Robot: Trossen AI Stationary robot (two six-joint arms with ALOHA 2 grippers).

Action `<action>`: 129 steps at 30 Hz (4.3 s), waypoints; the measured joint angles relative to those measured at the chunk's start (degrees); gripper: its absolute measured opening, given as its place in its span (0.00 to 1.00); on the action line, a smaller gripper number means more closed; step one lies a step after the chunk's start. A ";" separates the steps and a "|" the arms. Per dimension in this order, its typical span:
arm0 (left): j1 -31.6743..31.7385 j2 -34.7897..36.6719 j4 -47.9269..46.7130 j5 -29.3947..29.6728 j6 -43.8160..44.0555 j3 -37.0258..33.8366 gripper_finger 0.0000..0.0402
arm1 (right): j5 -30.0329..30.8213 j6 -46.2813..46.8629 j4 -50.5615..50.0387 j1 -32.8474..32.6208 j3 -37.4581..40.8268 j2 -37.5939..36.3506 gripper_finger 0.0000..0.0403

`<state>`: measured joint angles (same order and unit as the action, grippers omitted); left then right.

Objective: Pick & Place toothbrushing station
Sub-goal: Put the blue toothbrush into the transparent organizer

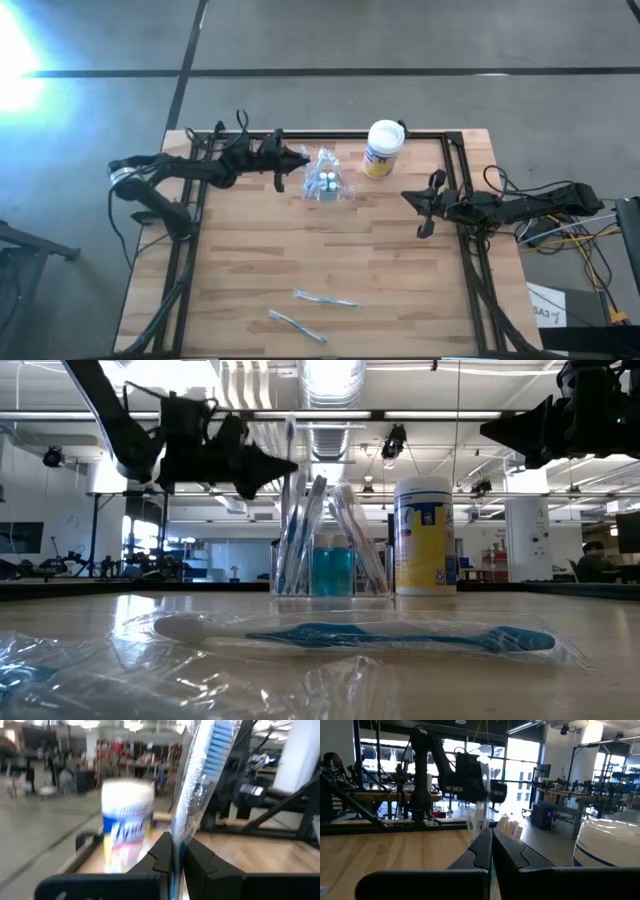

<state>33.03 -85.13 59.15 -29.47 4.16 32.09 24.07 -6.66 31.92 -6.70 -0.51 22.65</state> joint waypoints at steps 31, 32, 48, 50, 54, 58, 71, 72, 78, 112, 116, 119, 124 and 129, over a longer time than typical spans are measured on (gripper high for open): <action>0.02 -13.00 6.83 0.89 -1.84 -2.88 0.08 | -0.04 -0.08 0.15 0.00 0.00 0.02 0.02; 0.02 -13.00 6.62 0.96 -2.45 -2.92 0.08 | -0.02 -0.23 0.15 0.00 0.00 0.02 0.02; 0.16 -13.00 5.40 1.17 -2.18 -2.93 0.26 | -0.09 -0.42 0.13 0.00 0.00 0.02 0.02; 0.18 -12.95 5.35 0.95 -2.18 -2.94 0.32 | -0.09 -0.42 0.13 0.00 0.00 0.02 0.02; 0.18 -11.90 4.89 0.19 -1.86 -3.25 0.44 | -0.10 -0.42 0.13 0.00 0.00 0.02 0.02; 0.18 -9.25 3.97 -3.91 -2.01 -3.41 0.55 | -0.15 -0.42 0.13 -0.02 -0.02 0.02 0.02; 1.34 18.92 -28.57 -4.81 -6.05 -5.20 0.67 | -0.57 0.50 0.09 -0.02 -0.02 0.02 0.02; 1.63 22.08 -32.24 -4.72 -6.41 -5.20 0.67 | -0.57 0.54 0.09 -0.02 -0.02 0.02 0.02; 2.14 42.36 -45.16 -4.26 -9.50 -8.07 0.58 | -0.55 0.68 0.15 -0.02 -0.02 0.02 0.02; 1.90 77.84 -45.50 1.88 -6.51 -31.62 0.03 | 1.30 7.32 7.67 -0.43 -1.58 9.47 0.02; 1.90 77.84 -45.50 1.88 -5.90 -31.64 0.03 | 4.54 10.81 1.01 -2.27 -8.91 16.99 0.02; 1.90 77.84 -45.50 1.89 -5.81 -31.65 0.02 | 4.63 10.99 -6.24 -3.81 -16.70 24.27 0.02; 1.90 77.84 -45.50 1.90 -5.29 -31.56 0.03 | 4.60 13.22 -20.73 -6.75 -30.69 36.66 0.02; 1.90 77.84 -45.82 1.90 -5.18 -31.54 0.05 | 5.28 22.79 -42.50 -9.77 -45.68 46.30 0.02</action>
<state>34.94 -7.29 13.32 -27.57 -1.02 0.56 29.35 16.13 -10.58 -16.47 -46.19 68.96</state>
